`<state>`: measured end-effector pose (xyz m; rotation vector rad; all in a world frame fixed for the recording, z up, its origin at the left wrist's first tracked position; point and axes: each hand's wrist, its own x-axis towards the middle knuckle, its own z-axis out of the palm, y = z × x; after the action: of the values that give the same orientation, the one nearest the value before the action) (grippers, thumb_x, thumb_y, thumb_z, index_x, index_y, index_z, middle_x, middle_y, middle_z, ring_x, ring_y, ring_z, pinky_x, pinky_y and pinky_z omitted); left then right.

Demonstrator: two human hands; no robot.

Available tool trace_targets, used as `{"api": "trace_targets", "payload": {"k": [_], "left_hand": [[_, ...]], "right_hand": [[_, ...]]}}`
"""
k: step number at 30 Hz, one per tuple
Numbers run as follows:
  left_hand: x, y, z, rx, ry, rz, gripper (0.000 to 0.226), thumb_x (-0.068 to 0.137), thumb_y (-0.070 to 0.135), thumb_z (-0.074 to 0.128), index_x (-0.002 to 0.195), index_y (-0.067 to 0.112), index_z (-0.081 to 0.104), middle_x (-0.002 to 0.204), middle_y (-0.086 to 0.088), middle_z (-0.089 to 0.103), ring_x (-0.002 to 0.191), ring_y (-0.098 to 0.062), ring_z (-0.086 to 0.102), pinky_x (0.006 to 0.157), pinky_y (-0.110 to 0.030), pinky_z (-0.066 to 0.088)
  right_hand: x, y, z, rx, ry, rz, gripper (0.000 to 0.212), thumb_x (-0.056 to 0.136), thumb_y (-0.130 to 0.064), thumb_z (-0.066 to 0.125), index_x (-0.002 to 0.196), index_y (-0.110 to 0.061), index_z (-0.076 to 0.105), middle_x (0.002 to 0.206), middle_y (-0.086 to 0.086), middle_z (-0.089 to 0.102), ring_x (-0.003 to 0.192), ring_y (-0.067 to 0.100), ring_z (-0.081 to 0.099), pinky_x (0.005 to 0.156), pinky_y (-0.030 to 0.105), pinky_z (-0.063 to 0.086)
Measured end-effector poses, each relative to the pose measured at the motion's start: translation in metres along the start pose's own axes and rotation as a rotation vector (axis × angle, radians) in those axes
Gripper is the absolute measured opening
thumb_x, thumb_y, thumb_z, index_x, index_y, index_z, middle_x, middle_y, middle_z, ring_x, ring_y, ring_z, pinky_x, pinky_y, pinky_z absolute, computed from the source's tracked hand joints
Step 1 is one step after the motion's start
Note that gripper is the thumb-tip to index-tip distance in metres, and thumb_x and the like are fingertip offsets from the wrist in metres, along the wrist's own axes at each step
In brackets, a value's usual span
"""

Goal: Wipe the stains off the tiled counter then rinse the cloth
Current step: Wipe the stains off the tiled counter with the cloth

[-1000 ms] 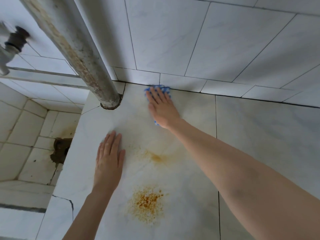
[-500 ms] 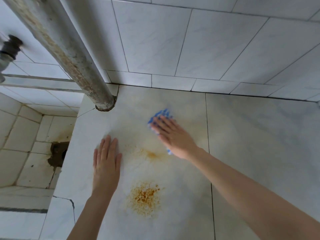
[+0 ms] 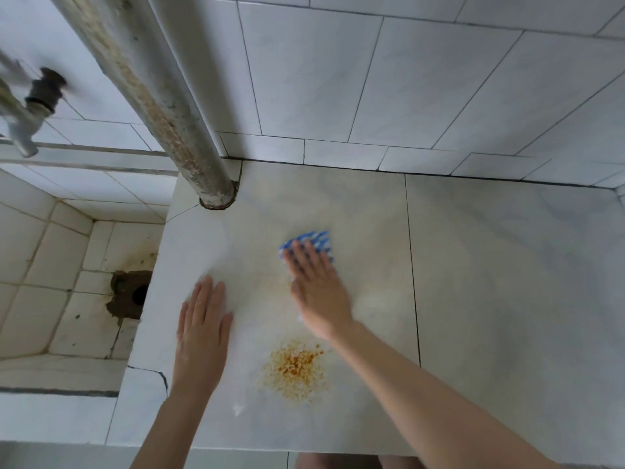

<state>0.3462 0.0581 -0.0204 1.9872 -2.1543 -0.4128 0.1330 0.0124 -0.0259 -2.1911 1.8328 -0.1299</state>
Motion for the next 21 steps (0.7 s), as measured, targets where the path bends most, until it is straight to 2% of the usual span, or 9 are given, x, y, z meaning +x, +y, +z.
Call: {"api": "trace_targets", "payload": {"k": [4, 7, 9, 12, 16, 18, 21], "left_hand": [[-0.015, -0.015, -0.002, 0.004, -0.006, -0.008, 0.058, 0.098, 0.042, 0.018, 0.142, 0.008, 0.035, 0.151, -0.01, 0.03, 0.142, -0.02, 0.022, 0.115, -0.038, 0.016], [-0.026, -0.024, -0.006, 0.014, -0.015, 0.008, 0.055, 0.097, 0.036, 0.025, 0.143, 0.008, 0.034, 0.151, -0.01, 0.03, 0.142, -0.02, 0.022, 0.116, -0.036, 0.015], [-0.03, -0.028, -0.008, 0.008, -0.018, 0.021, 0.055, 0.097, 0.035, 0.027, 0.144, 0.008, 0.033, 0.152, -0.008, 0.028, 0.142, -0.02, 0.021, 0.117, -0.036, 0.015], [-0.033, -0.03, -0.009, -0.006, -0.025, 0.026, 0.055, 0.097, 0.035, 0.025, 0.145, 0.008, 0.028, 0.154, -0.006, 0.024, 0.144, -0.018, 0.015, 0.118, -0.034, 0.011], [-0.034, -0.028, -0.007, -0.013, -0.023, 0.019, 0.055, 0.098, 0.035, 0.023, 0.146, 0.009, 0.025, 0.155, -0.006, 0.022, 0.145, -0.017, 0.012, 0.119, -0.033, 0.007], [-0.035, -0.028, -0.006, -0.017, -0.027, 0.01, 0.055, 0.098, 0.036, 0.021, 0.147, 0.01, 0.024, 0.155, -0.006, 0.02, 0.145, -0.016, 0.01, 0.119, -0.032, 0.005], [-0.042, -0.029, -0.005, -0.025, -0.026, 0.011, 0.056, 0.098, 0.037, 0.02, 0.147, 0.011, 0.022, 0.156, -0.006, 0.019, 0.145, -0.016, 0.009, 0.119, -0.031, 0.002]], "right_hand": [[-0.013, -0.066, 0.017, 0.016, -0.053, -0.236, 0.054, 0.091, -0.027, 0.027, 0.144, -0.021, 0.034, 0.151, -0.001, 0.033, 0.141, 0.017, 0.025, 0.113, 0.035, 0.017], [-0.025, -0.054, 0.018, -0.005, -0.099, -0.375, 0.052, 0.093, -0.026, 0.026, 0.144, -0.022, 0.034, 0.151, -0.003, 0.032, 0.141, 0.015, 0.025, 0.114, 0.033, 0.014], [-0.025, -0.025, 0.014, -0.076, -0.077, -0.396, 0.05, 0.094, -0.027, 0.026, 0.143, -0.022, 0.034, 0.15, -0.003, 0.035, 0.14, 0.016, 0.029, 0.114, 0.032, 0.013], [-0.028, 0.032, 0.001, -0.117, -0.025, -0.187, 0.05, 0.096, -0.024, 0.023, 0.144, -0.018, 0.032, 0.15, 0.001, 0.033, 0.141, 0.018, 0.026, 0.116, 0.03, 0.008], [-0.065, 0.089, -0.01, -0.082, -0.01, 0.108, 0.05, 0.099, -0.027, 0.005, 0.148, -0.02, 0.009, 0.157, 0.002, 0.009, 0.145, 0.013, -0.006, 0.116, 0.026, -0.007], [-0.089, 0.085, -0.007, -0.047, 0.007, 0.209, 0.052, 0.098, -0.029, 0.005, 0.149, -0.021, 0.003, 0.157, 0.0, 0.002, 0.144, 0.012, -0.011, 0.117, 0.029, -0.007], [-0.115, 0.046, 0.005, -0.014, 0.025, 0.285, 0.053, 0.098, -0.033, -0.002, 0.15, -0.022, 0.0, 0.158, 0.001, 0.004, 0.145, 0.016, -0.005, 0.116, 0.034, 0.0]]}}
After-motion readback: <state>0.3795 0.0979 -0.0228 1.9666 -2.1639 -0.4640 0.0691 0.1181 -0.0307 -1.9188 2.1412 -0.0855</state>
